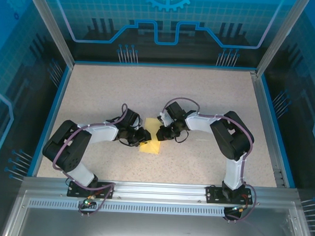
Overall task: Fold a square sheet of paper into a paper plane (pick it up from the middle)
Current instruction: Fold the triangle a second time at the center of the table.
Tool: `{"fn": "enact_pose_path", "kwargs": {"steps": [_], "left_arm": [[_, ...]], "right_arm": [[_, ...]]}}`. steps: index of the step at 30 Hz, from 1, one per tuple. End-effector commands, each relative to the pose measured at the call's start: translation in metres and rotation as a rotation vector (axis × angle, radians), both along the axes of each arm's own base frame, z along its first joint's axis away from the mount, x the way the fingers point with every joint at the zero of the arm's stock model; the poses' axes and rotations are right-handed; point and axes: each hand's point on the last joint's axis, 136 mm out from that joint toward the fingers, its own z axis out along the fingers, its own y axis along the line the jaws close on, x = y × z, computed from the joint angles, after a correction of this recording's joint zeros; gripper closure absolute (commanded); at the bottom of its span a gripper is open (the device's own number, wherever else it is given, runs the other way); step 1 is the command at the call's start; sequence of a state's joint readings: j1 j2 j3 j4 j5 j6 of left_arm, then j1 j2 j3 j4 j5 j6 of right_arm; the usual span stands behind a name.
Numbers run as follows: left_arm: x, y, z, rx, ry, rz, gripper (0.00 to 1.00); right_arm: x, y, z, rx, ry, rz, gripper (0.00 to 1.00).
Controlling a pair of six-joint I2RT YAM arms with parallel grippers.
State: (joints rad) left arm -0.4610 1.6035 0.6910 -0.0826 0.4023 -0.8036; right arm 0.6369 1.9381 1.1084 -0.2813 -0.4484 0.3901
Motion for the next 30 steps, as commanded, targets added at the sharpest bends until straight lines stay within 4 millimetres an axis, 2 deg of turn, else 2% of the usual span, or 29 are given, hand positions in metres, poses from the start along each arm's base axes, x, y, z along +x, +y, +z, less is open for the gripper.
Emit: {"fn": "enact_pose_path", "kwargs": {"steps": [1,12,21,30], "left_arm": [[-0.0104,0.0011,0.0001,0.004,0.015,-0.044,0.67],[-0.0124,0.0033,-0.0015,0.023,0.015,-0.062,0.68],[-0.0147,0.0046,-0.0055,0.038,0.026,-0.08,0.74],[-0.0161,0.0065,-0.0065,0.051,0.033,-0.086,0.75]], "right_arm": [[0.0001,0.0034,-0.0036,-0.019,-0.002,0.024,0.87],[0.0039,0.0056,-0.0038,-0.022,-0.01,0.024,0.9],[0.0049,0.0064,-0.0053,-0.027,-0.012,0.027,0.9],[0.0055,0.0077,-0.0071,-0.024,-0.008,0.028,0.9]]}}
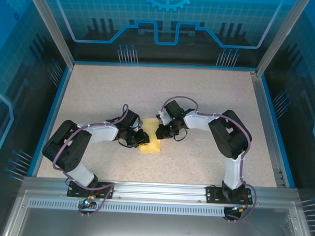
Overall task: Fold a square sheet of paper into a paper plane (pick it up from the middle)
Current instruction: Fold the triangle a second time at the center of the table.
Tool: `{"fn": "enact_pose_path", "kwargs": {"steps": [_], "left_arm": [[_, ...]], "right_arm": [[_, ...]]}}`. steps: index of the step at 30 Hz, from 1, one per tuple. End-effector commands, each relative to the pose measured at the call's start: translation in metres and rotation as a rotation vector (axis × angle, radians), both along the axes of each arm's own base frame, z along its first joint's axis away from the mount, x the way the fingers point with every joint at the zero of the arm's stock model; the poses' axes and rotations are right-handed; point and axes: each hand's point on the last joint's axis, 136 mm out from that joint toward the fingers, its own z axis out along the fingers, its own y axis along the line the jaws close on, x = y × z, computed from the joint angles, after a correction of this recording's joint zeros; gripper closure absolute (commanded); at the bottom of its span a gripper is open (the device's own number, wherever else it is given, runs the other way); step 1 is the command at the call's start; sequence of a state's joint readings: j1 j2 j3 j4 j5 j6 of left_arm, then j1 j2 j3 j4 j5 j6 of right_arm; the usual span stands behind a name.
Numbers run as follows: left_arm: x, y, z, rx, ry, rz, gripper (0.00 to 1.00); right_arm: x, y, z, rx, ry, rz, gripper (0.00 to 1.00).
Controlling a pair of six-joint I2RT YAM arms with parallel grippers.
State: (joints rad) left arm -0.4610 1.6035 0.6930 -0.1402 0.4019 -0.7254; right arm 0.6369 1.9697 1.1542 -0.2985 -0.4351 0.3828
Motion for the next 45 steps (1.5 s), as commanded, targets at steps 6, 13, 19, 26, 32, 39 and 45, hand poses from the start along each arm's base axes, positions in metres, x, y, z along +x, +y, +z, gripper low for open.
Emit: {"fn": "enact_pose_path", "kwargs": {"steps": [6,13,19,26,32,39,45], "left_arm": [[-0.007,0.003,-0.003,0.026,0.032,-0.026,0.76],[-0.007,0.003,-0.003,0.028,0.032,-0.025,0.76],[-0.003,0.0,0.003,0.012,0.017,-0.027,0.76],[0.012,-0.016,0.05,-0.129,-0.143,0.011,0.77],[0.003,-0.026,0.044,-0.151,-0.178,0.071,0.79],[-0.013,-0.047,0.026,-0.148,-0.181,0.082,0.81],[-0.017,-0.051,0.016,-0.152,-0.18,0.127,0.82]], "right_arm": [[0.0,0.009,0.011,0.034,-0.035,0.026,0.9],[-0.001,0.007,0.005,0.021,-0.03,0.027,0.9],[0.0,0.0,-0.005,-0.033,-0.019,0.008,0.9],[-0.007,-0.01,-0.019,-0.084,0.012,-0.008,0.9],[-0.008,-0.013,-0.021,-0.096,0.03,-0.043,0.91],[-0.009,-0.017,-0.03,-0.122,0.052,-0.065,0.91],[-0.006,-0.017,-0.029,-0.119,0.053,-0.077,0.91]]}}
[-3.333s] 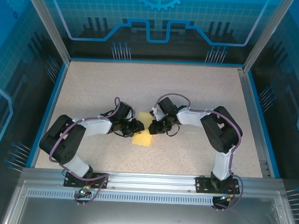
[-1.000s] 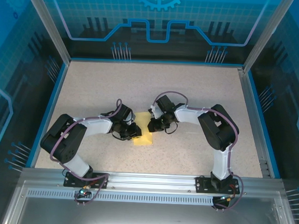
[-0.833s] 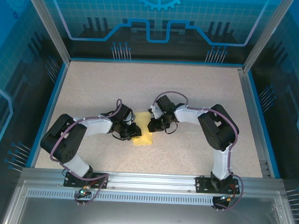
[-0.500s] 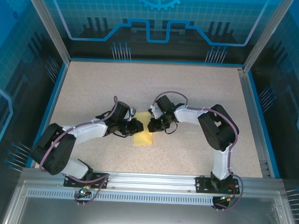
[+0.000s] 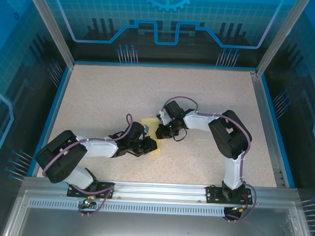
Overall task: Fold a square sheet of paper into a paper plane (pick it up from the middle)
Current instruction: Fold the triangle a second time at the center of the table.
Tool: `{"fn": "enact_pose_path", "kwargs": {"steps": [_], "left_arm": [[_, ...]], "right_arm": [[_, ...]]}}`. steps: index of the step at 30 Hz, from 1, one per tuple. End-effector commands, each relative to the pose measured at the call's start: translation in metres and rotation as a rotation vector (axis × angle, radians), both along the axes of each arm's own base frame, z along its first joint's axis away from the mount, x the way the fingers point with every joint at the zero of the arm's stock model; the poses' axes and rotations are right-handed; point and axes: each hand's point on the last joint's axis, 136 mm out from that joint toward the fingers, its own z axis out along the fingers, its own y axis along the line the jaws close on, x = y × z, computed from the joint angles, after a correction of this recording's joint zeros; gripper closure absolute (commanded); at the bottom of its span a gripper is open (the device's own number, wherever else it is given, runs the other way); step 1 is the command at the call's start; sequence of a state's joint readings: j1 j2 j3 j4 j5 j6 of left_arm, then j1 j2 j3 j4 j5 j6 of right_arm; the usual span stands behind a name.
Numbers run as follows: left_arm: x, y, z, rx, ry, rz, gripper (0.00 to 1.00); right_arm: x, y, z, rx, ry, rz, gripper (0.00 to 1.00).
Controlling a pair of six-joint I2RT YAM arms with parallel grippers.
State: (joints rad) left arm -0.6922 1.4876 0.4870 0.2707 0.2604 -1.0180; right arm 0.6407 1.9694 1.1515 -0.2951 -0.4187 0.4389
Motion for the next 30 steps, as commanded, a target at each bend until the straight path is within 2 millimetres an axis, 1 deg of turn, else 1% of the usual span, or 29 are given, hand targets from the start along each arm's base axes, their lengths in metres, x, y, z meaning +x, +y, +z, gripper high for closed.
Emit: {"fn": "enact_pose_path", "kwargs": {"steps": [1,3,6,9,18,30], "left_arm": [[0.007,-0.004,-0.002,-0.019,-0.024,0.056,0.82],[0.007,-0.006,-0.004,-0.028,-0.021,0.06,0.82],[0.009,-0.01,-0.001,-0.065,-0.041,0.067,0.82],[0.011,-0.009,0.0,-0.054,-0.046,0.07,0.82],[0.008,-0.005,-0.014,0.003,-0.001,0.071,0.83],[0.009,-0.007,-0.019,0.014,0.01,0.063,0.83]], "right_arm": [[-0.005,-0.016,-0.027,-0.102,0.031,-0.031,0.91],[-0.006,-0.015,-0.028,-0.097,0.036,-0.028,0.91],[-0.006,-0.014,-0.028,-0.093,0.039,-0.025,0.91],[-0.006,-0.013,-0.027,-0.089,0.036,-0.022,0.91],[-0.007,-0.013,-0.029,-0.087,0.042,-0.022,0.91],[-0.009,-0.014,-0.029,-0.09,0.047,-0.021,0.91]]}}
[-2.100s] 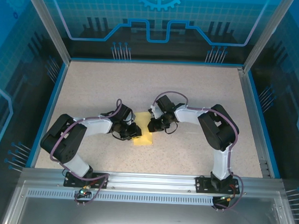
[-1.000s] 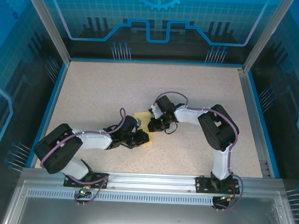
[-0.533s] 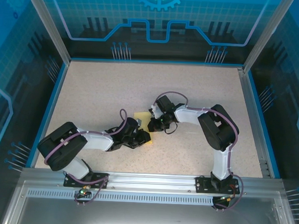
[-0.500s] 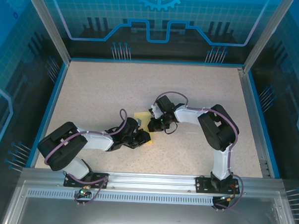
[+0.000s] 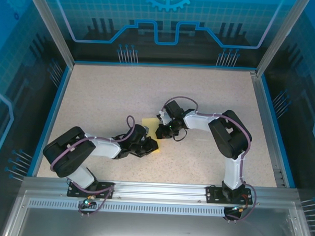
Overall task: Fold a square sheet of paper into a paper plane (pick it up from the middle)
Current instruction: Fold the triangle a second time at the center of the table.
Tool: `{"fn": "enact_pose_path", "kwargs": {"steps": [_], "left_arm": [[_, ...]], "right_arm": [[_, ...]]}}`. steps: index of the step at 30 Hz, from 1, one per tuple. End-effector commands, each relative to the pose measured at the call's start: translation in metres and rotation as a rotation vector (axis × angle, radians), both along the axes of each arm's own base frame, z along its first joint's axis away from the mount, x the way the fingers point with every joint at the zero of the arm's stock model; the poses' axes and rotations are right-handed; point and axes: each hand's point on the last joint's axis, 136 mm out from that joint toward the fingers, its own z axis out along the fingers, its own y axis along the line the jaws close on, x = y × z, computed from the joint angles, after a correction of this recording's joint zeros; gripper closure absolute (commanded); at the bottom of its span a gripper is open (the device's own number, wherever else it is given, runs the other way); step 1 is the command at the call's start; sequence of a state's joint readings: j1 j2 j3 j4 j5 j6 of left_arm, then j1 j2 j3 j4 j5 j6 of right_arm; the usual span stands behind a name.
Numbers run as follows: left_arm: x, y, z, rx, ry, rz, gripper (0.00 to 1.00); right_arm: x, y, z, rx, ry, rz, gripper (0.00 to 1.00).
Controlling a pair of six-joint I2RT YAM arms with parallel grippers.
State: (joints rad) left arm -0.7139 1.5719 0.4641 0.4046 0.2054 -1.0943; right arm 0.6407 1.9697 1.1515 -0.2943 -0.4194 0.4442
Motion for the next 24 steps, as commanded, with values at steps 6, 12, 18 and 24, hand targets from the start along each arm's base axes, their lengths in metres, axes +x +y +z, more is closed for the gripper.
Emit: {"fn": "enact_pose_path", "kwargs": {"steps": [6,12,18,24], "left_arm": [[-0.002,0.004,-0.012,0.072,0.046,0.004,0.85],[-0.01,0.014,-0.022,0.126,0.106,0.021,0.9],[-0.014,0.017,-0.028,0.148,0.137,0.03,0.92],[-0.014,0.018,-0.029,0.151,0.144,0.033,0.93]], "right_arm": [[-0.007,-0.012,-0.022,-0.074,0.037,-0.023,0.9],[0.002,-0.003,0.015,0.002,-0.01,-0.036,0.83],[0.012,-0.017,0.051,0.033,-0.076,-0.12,0.77],[-0.004,-0.028,0.048,-0.016,-0.09,-0.097,0.78]]}}
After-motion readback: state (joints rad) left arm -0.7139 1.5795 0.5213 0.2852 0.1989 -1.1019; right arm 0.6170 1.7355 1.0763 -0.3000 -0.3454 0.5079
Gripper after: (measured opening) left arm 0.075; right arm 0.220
